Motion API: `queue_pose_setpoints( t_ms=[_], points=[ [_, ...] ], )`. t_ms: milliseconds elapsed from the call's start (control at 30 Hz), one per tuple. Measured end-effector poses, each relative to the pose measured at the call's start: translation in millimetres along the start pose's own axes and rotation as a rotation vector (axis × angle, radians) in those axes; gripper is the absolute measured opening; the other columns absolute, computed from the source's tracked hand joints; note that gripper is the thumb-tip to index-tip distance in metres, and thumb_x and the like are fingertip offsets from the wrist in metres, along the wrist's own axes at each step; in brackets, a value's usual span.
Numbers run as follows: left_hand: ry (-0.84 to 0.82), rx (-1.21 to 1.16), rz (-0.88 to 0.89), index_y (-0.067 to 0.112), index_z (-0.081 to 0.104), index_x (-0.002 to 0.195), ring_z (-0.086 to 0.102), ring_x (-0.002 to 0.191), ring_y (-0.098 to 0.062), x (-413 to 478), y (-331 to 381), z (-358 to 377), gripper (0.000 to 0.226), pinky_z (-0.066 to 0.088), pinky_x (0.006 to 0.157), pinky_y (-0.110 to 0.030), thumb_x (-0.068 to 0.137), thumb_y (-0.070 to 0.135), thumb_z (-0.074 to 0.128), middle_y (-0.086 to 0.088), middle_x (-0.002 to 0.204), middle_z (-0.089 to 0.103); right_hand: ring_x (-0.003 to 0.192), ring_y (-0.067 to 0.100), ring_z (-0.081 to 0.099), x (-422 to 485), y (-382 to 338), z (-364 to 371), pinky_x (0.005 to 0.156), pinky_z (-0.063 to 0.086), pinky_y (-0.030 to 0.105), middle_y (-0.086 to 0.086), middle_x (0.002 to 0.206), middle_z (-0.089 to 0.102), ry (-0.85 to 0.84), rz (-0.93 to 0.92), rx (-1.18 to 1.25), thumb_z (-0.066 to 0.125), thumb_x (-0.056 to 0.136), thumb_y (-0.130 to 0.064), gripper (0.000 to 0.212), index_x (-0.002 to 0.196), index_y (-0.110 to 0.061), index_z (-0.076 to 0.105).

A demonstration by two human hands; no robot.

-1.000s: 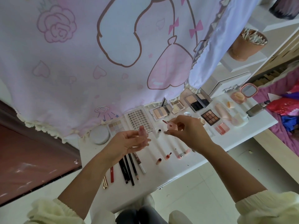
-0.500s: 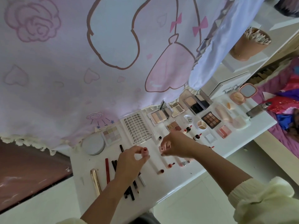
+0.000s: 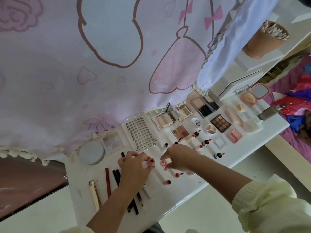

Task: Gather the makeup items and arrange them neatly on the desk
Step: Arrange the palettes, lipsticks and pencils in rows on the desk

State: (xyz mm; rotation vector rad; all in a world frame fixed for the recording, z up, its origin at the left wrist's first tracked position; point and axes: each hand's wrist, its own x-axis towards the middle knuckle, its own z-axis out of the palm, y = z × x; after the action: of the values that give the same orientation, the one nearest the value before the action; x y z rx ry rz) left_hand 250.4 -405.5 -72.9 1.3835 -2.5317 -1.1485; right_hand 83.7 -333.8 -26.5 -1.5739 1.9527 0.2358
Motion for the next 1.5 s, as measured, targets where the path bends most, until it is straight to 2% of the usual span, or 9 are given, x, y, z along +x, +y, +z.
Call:
queue_pose_setpoints(
  t_ms=[233,367,633,767,1000,1133,1267,1400,1500],
  points=[
    [-0.043,-0.027,-0.044,0.04,0.051,0.086,0.02,0.106,-0.015,2.0,2.3,2.0,0.014,0.019,0.084,-0.019,0.088,0.043,0.064,0.008,0.112,0.034,0.123,0.021,0.052,9.0,0.7,1.9,0.103,0.042,0.036,0.0,0.132,0.06,-0.026,-0.035,-0.029,0.063,0.092,-0.033,0.044,0.135,-0.027,0.056],
    [-0.039,0.01,-0.022,0.039,0.05,0.083,0.036,0.117,-0.018,3.1,0.5,6.3,0.017,0.012,0.081,-0.014,0.086,0.044,0.066,0.008,0.111,0.037,0.118,0.021,0.056,11.3,5.6,7.1,0.101,0.046,0.037,0.0,0.126,0.064,-0.062,-0.029,-0.044,0.065,0.09,-0.032,0.045,0.134,-0.029,0.056],
    [-0.018,0.056,-0.029,0.042,0.049,0.079,0.034,0.119,-0.015,10.9,-4.1,8.6,0.019,0.008,0.083,-0.019,0.081,0.048,0.067,0.007,0.111,0.042,0.119,0.024,0.056,13.4,13.7,7.6,0.102,0.045,0.04,0.002,0.128,0.062,-0.055,-0.023,-0.088,0.064,0.091,-0.032,0.045,0.135,-0.028,0.055],
    [0.013,0.103,0.028,0.038,0.055,0.088,0.029,0.115,-0.003,11.2,-0.7,6.5,0.014,0.009,0.087,-0.023,0.084,0.046,0.064,0.017,0.098,0.045,0.12,0.024,0.054,14.6,14.7,6.1,0.102,0.044,0.04,0.003,0.13,0.061,-0.061,-0.028,-0.102,0.064,0.091,-0.034,0.047,0.136,-0.028,0.054],
    [0.021,0.132,0.06,0.037,0.06,0.096,0.028,0.111,-0.003,10.0,1.6,4.0,0.011,0.013,0.088,-0.027,0.088,0.044,0.057,0.023,0.094,0.047,0.125,0.024,0.051,7.4,13.9,0.4,0.104,0.043,0.037,0.004,0.135,0.057,-0.054,-0.015,-0.128,0.065,0.091,-0.03,0.054,0.141,-0.025,0.048],
    [-0.015,0.151,0.051,0.042,0.055,0.114,0.028,0.12,-0.008,6.5,3.7,-4.7,0.029,0.02,0.097,-0.03,0.086,0.043,0.061,0.023,0.104,0.045,0.124,0.024,0.052,-4.6,9.6,-12.7,0.104,0.044,0.037,0.004,0.135,0.057,-0.04,-0.022,-0.145,0.063,0.092,-0.025,0.052,0.141,-0.022,0.047],
    [0.023,0.042,0.083,0.04,0.053,0.125,0.028,0.124,-0.008,-13.7,1.0,-28.7,0.048,0.021,0.099,-0.026,0.082,0.029,0.071,0.021,0.115,0.046,0.121,0.024,0.054,-23.4,0.0,-36.8,0.101,0.045,0.037,0.006,0.132,0.058,0.003,-0.036,-0.174,0.061,0.094,-0.025,0.047,0.139,-0.021,0.049],
    [0.19,-0.128,0.086,0.029,0.063,0.116,0.049,0.112,-0.011,-33.4,-14.2,-47.3,0.036,0.036,0.097,-0.023,0.083,0.019,0.071,0.013,0.113,0.059,0.114,0.021,0.056,-43.3,-19.9,-58.2,0.094,0.044,0.031,0.005,0.12,0.064,0.109,-0.05,-0.114,0.058,0.095,-0.028,0.038,0.133,-0.023,0.056],
    [0.264,-0.2,0.019,0.027,0.066,0.108,0.057,0.096,-0.005,-54.2,-19.0,-57.1,0.026,0.047,0.087,-0.025,0.085,0.018,0.07,0.009,0.107,0.065,0.102,0.016,0.062,-51.4,-44.7,-60.4,0.089,0.045,0.027,0.0,0.112,0.069,0.16,-0.089,-0.047,0.059,0.095,-0.028,0.033,0.128,-0.023,0.06]
  ],
)
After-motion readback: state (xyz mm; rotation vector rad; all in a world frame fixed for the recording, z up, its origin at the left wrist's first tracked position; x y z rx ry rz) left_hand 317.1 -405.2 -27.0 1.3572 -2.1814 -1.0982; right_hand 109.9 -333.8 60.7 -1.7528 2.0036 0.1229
